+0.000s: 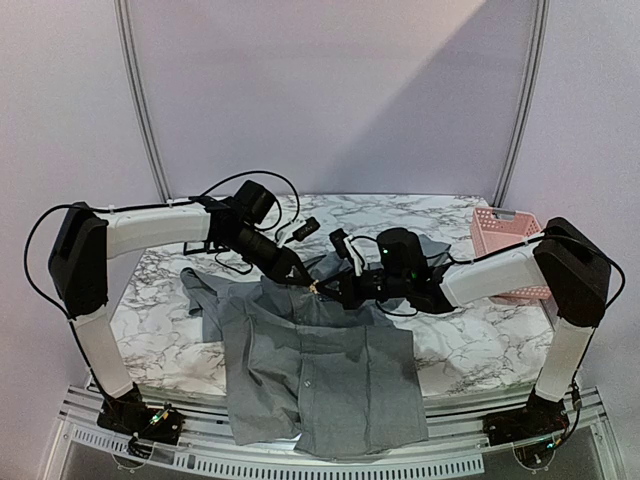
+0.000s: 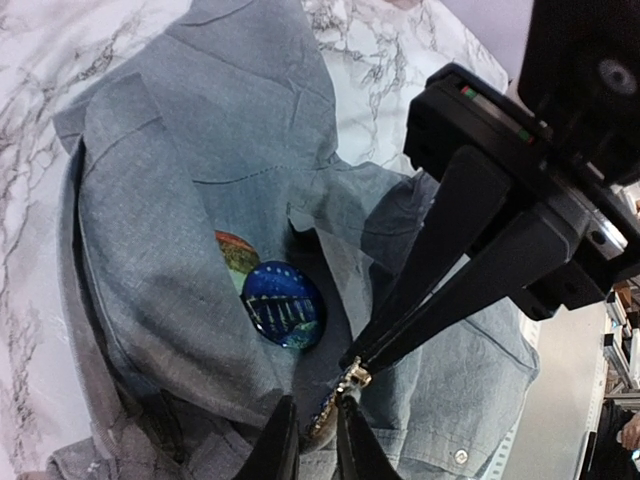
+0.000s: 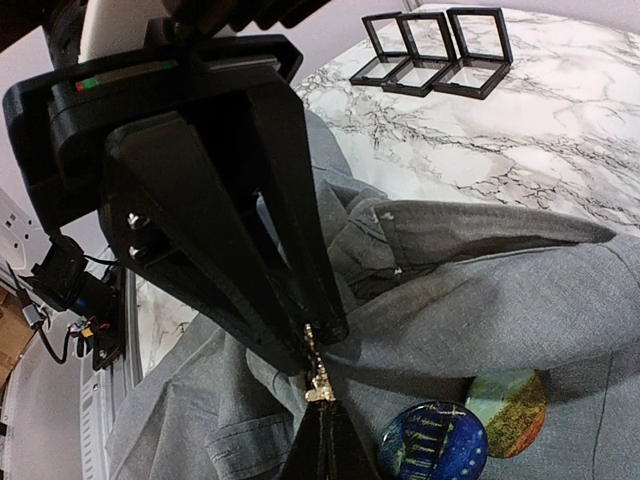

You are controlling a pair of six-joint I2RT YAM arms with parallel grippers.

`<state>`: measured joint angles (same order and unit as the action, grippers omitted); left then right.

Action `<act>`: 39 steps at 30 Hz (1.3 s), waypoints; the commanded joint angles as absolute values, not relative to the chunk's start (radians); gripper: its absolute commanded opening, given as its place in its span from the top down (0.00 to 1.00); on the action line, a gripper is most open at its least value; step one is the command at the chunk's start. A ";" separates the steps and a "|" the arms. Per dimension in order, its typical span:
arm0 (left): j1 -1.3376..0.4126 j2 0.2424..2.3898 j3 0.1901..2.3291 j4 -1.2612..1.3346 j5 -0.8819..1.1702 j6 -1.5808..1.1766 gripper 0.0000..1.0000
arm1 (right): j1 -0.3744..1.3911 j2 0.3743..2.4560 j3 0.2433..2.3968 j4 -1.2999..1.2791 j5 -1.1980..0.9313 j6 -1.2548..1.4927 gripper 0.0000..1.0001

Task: Remove the brooch from the garment
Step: Pass from the right arm to the left

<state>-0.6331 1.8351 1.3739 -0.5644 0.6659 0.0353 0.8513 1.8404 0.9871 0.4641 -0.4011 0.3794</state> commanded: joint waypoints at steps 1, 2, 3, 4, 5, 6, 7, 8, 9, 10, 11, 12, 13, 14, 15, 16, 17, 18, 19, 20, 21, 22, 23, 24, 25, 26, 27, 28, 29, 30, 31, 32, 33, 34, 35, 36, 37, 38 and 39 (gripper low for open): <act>-0.644 1.855 1.379 -0.583 0.680 0.052 0.87 | 0.850 1.837 1.008 0.471 -0.422 0.370 1.00; -0.644 1.856 1.379 -0.584 0.682 0.053 0.89 | 0.850 1.836 1.008 0.471 -0.422 0.371 1.00; -0.644 1.858 1.380 -0.584 0.684 0.056 0.91 | 0.850 1.837 1.008 0.471 -0.422 0.371 1.00; -0.644 1.858 1.382 -0.587 0.688 0.059 0.94 | 0.851 1.838 1.008 0.471 -0.421 0.370 1.00; -0.644 1.859 1.383 -0.590 0.690 0.062 0.97 | 0.850 1.838 1.008 0.471 -0.420 0.371 1.00; -0.644 1.860 1.382 -0.591 0.688 0.064 0.99 | 0.850 1.838 1.008 0.471 -0.419 0.371 1.00; -0.644 1.860 1.382 -0.591 0.686 0.064 1.00 | 0.850 1.838 1.007 0.471 -0.418 0.373 1.00; -0.644 1.859 1.382 -0.593 0.686 0.067 1.00 | 0.851 1.838 1.008 0.471 -0.417 0.372 1.00; -0.644 1.860 1.380 -0.593 0.689 0.072 1.00 | 0.850 1.838 1.007 0.471 -0.418 0.372 1.00; -0.644 1.859 1.379 -0.591 0.692 0.075 1.00 | 0.851 1.838 1.006 0.473 -0.418 0.372 1.00; -0.644 1.859 1.376 -0.590 0.695 0.076 1.00 | 0.851 1.837 1.006 0.474 -0.421 0.372 1.00; -0.644 1.859 1.374 -0.589 0.696 0.078 1.00 | 0.851 1.836 1.005 0.475 -0.422 0.371 1.00; -0.644 1.859 1.373 -0.591 0.698 0.079 1.00 | 0.851 1.835 1.004 0.477 -0.423 0.371 0.99; -0.644 1.860 1.373 -0.591 0.698 0.083 1.00 | 0.850 1.833 1.002 0.478 -0.422 0.374 0.96; -0.644 1.858 1.373 -0.592 0.699 0.086 1.00 | 0.850 1.830 0.998 0.481 -0.421 0.377 0.94; -0.644 1.855 1.371 -0.592 0.702 0.089 1.00 | 0.849 1.826 0.990 0.489 -0.418 0.378 0.89; -0.644 1.853 1.370 -0.592 0.702 0.091 1.00 | 0.845 1.821 0.975 0.505 -0.420 0.387 0.84; -0.644 1.852 1.368 -0.589 0.704 0.093 1.00 | 0.840 1.808 0.958 0.524 -0.423 0.394 0.80; -0.644 1.850 1.367 -0.589 0.705 0.094 1.00 | 0.832 1.796 0.941 0.543 -0.429 0.405 0.78; -0.644 1.849 1.367 -0.587 0.707 0.094 1.00 | 0.824 1.788 0.926 0.558 -0.438 0.414 0.76; -0.643 1.848 1.366 -0.583 0.709 0.093 1.00 | 0.818 1.775 0.913 0.569 -0.447 0.427 0.75; -0.643 1.847 1.365 -0.580 0.712 0.092 1.00 | 0.815 1.768 0.902 0.576 -0.452 0.431 0.75; -0.643 1.846 1.364 -0.579 0.715 0.091 1.00 | 0.813 1.761 0.893 0.582 -0.457 0.435 0.74; -0.643 1.845 1.364 -0.577 0.719 0.090 1.00 | 0.813 1.758 0.885 0.588 -0.463 0.438 0.73; -0.643 1.841 1.363 -0.574 0.723 0.088 1.00 | 0.813 1.753 0.875 0.598 -0.469 0.442 0.73; -0.644 1.839 1.362 -0.573 0.727 0.088 1.00 | 0.811 1.752 0.865 0.616 -0.479 0.450 0.71; -0.643 1.836 1.360 -0.567 0.730 0.088 1.00 | 0.811 1.751 0.856 0.630 -0.484 0.457 0.69; -0.644 1.832 1.357 -0.564 0.733 0.087 1.00 | 0.810 1.751 0.848 0.641 -0.490 0.468 0.67; -0.643 1.830 1.355 -0.562 0.735 0.087 1.00 | 0.811 1.752 0.843 0.652 -0.496 0.475 0.65; -0.643 1.828 1.353 -0.559 0.736 0.087 1.00 | 0.810 1.754 0.840 0.662 -0.505 0.485 0.63; -0.644 1.826 1.353 -0.558 0.738 0.087 1.00 | 0.810 1.758 0.838 0.672 -0.509 0.496 0.62; -0.644 1.825 1.353 -0.558 0.740 0.087 1.00 | 0.810 1.764 0.836 0.684 -0.511 0.504 0.61; -0.643 1.824 1.353 -0.557 0.741 0.086 1.00 | 0.809 1.770 0.835 0.694 -0.513 0.513 0.60; -0.644 1.822 1.353 -0.556 0.742 0.086 1.00 | 0.810 1.774 0.834 0.699 -0.515 0.517 0.59; -0.644 1.821 1.353 -0.556 0.744 0.087 1.00 | 0.809 1.781 0.836 0.707 -0.515 0.523 0.59; -0.644 1.820 1.352 -0.554 0.745 0.086 1.00 | 0.810 1.785 0.836 0.713 -0.515 0.528 0.58; -0.644 1.818 1.352 -0.554 0.748 0.087 1.00 | 0.810 1.789 0.839 0.716 -0.515 0.530 0.56; -0.644 1.817 1.350 -0.552 0.750 0.084 1.00 | 0.810 1.793 0.846 0.714 -0.516 0.531 0.56; -0.644 1.815 1.350 -0.551 0.752 0.085 1.00 | 0.809 1.805 0.852 0.711 -0.517 0.532 0.56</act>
